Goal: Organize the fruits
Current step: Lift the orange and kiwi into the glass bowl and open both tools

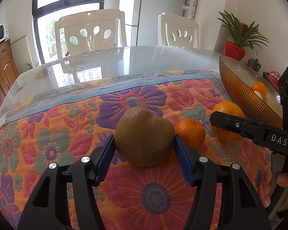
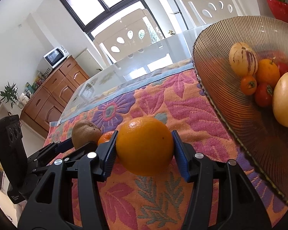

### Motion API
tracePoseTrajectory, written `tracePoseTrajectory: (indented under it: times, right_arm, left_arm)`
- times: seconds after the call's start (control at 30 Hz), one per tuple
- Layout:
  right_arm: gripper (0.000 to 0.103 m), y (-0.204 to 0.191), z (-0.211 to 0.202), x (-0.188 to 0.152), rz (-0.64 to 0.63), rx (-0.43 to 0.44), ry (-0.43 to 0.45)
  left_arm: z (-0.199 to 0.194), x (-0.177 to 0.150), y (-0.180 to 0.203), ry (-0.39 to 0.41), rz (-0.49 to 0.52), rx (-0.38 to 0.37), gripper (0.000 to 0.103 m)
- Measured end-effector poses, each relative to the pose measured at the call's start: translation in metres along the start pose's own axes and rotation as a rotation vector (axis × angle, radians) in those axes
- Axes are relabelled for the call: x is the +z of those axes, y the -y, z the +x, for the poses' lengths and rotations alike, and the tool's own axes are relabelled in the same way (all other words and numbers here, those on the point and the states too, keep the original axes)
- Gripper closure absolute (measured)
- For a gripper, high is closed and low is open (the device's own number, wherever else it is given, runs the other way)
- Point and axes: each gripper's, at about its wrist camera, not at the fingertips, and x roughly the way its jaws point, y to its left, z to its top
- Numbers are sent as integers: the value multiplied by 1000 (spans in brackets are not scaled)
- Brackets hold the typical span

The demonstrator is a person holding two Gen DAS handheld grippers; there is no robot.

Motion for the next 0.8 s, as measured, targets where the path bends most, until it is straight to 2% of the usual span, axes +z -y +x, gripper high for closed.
tracePoseTrajectory:
  times: [0.53,0.8]
  right_arm:
    - [48,1,2,0,2,6,-11]
    - [48,-7,-4,-2,-37,16,28]
  left_arm:
    - [0,1,0,-1,1,1,43]
    - [-4,-1,2,28,10,18,44]
